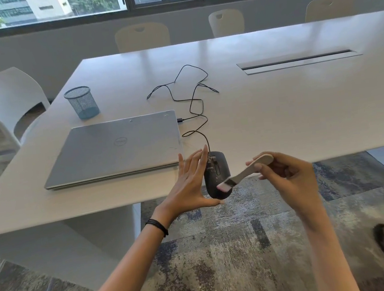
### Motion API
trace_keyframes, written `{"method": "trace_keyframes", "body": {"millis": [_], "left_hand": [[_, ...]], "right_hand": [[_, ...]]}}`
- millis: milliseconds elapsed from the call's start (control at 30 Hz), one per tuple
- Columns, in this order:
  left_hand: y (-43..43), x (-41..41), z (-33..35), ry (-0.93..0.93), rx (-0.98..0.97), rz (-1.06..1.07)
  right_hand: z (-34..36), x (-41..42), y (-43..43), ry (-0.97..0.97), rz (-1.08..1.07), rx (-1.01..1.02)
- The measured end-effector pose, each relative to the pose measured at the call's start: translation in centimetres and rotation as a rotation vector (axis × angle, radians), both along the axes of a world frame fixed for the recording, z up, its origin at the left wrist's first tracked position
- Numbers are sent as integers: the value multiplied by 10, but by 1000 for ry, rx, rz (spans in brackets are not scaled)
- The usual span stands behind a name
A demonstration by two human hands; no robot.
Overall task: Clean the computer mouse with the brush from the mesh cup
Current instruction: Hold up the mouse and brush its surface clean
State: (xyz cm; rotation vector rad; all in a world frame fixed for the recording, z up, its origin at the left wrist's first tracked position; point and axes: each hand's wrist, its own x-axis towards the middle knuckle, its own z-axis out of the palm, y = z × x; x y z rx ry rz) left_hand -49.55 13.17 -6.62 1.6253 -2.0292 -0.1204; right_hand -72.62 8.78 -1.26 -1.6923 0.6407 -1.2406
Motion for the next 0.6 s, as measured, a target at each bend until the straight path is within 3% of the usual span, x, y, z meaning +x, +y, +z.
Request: {"method": "trace_keyframes", "body": {"millis": [367, 600], "left_hand": [[0, -4, 1, -3, 9, -4], [1, -1, 2, 0, 13, 6]], "right_hand": [[-5, 12, 8, 57, 71, -37], [-10, -6, -3, -148, -107, 53]]}}
